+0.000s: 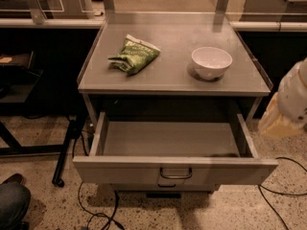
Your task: Close top drawer
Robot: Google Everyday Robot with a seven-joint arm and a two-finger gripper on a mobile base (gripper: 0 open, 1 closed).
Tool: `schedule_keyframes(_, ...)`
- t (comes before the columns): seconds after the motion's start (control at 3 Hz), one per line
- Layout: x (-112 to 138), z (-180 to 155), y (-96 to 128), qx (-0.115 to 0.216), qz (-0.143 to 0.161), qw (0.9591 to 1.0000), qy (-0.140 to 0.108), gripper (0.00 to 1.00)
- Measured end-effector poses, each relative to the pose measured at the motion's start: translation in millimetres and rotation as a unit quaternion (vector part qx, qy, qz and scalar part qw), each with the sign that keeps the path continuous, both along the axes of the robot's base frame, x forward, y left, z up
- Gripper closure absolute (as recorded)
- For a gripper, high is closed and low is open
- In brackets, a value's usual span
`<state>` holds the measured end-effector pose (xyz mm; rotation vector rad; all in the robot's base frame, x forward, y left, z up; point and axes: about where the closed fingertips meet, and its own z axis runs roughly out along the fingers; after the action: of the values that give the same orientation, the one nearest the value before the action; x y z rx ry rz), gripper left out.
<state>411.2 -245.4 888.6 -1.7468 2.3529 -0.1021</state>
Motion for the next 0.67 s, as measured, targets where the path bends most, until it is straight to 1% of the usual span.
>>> schedule_keyframes(0.33,-11.4,-64.6,9.1,0.012,0.007,0.9985,0.052,1.0)
schedule_keyframes(0.67,-16.2,-96.8,15.8,0.023,0.014,0.9963,0.081,1.0)
